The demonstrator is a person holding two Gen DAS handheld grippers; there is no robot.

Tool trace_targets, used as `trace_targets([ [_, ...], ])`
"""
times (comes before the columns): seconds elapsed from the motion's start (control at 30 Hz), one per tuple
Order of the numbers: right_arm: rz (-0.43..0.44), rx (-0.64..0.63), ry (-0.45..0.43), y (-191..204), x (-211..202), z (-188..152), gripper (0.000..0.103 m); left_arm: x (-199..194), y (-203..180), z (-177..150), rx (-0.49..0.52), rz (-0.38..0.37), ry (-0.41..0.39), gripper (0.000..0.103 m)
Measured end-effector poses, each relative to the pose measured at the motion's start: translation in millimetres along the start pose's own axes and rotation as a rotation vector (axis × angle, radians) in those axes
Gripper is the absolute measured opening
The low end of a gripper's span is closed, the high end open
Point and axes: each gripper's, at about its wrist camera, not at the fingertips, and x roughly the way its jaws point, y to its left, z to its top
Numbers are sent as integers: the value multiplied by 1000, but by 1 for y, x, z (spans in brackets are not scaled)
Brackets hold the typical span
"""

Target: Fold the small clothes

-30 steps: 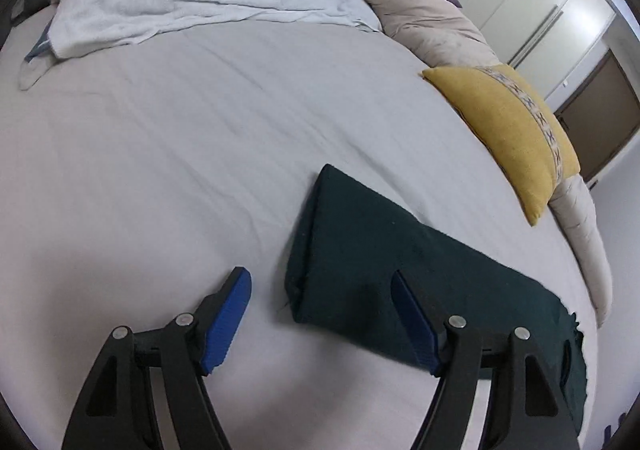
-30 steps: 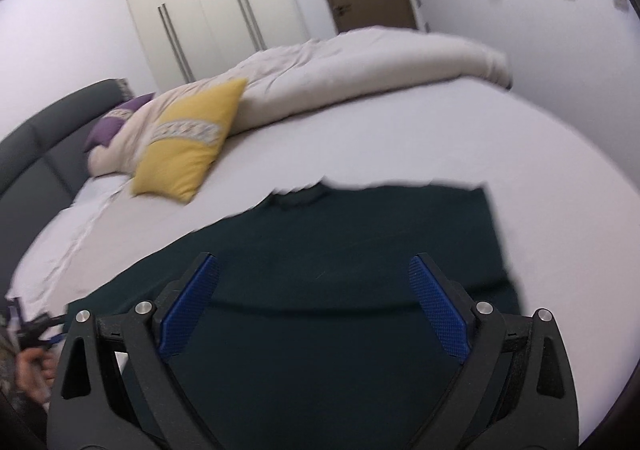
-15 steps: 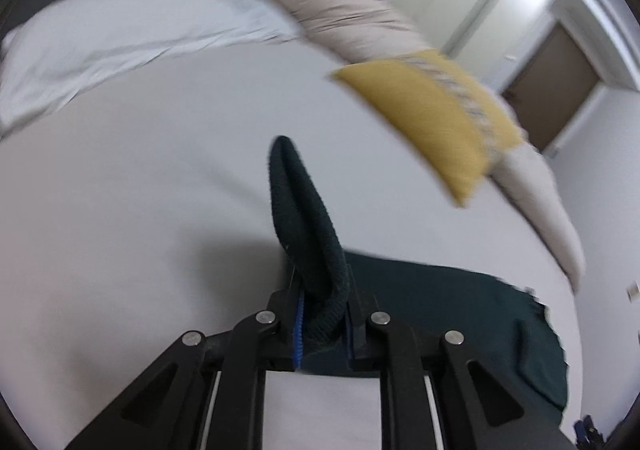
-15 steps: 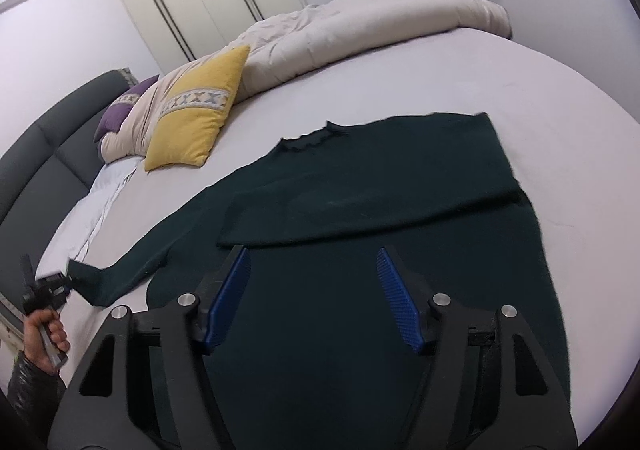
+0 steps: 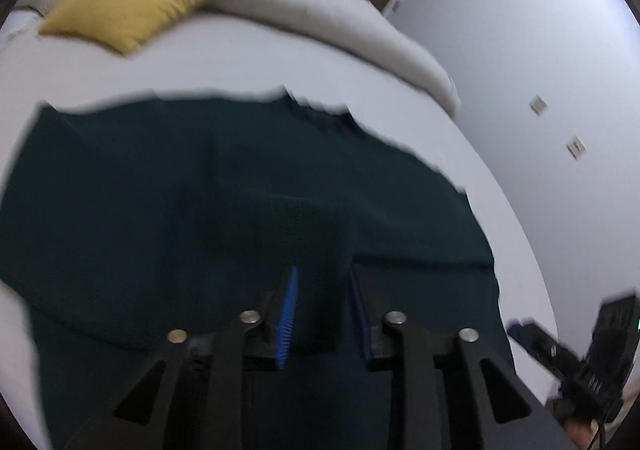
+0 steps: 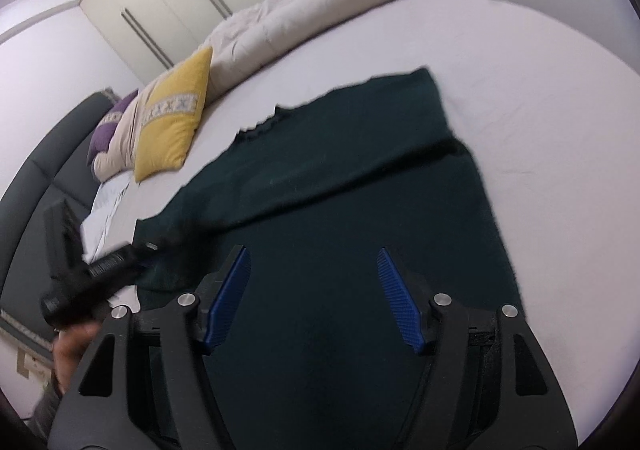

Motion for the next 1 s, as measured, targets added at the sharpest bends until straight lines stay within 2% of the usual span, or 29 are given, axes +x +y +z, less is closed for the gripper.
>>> trace_targets([
  [0.07, 6, -14, 32, 6, 10, 2, 65, -8, 6, -10, -13, 5, -10, 59],
  [0.1, 19, -21, 45, 10, 17, 4, 65, -16, 11, -13, -24, 1, -25, 61],
  [0.17, 62, -33, 70, 23, 31, 8, 66, -39, 29, -14, -45, 1, -64, 61],
  [0.27, 149, -53, 126, 52, 63, 16, 66, -69, 60, -11, -82, 43, -127, 61],
  [0.33, 146, -64, 173, 73, 89, 20, 66, -85, 84, -6, -112, 70, -151, 61],
  [0.4, 139, -81, 267, 96, 130, 21, 66, -98, 108, -1, -152, 95, -173, 61],
  [0.47, 76, -75, 353, 106, 167, 16, 63, -106, 126, -1, -181, 108, -185, 61],
  [0.5, 56, -78, 349, 109, 173, 15, 55, -110, 136, -1, -197, 118, -191, 61],
  [0.53, 38, -105, 321, 117, 175, 17, 27, -113, 143, -2, -205, 119, -194, 61],
  [0.57, 22, -141, 315, 126, 177, 20, 13, -116, 150, -2, -214, 120, -199, 61],
  [0.6, 15, -151, 322, 130, 176, 23, 7, -119, 157, -2, -225, 129, -204, 61],
  [0.7, 18, -221, 269, 147, 157, 35, 7, -121, 168, -1, -248, 135, -216, 61],
  [0.87, 55, -345, 170, 171, 118, 74, 7, -120, 161, 17, -239, 153, -235, 62],
  [1.0, 33, -308, 127, 146, 121, 115, 7, -111, 162, 36, -211, 196, -239, 66],
])
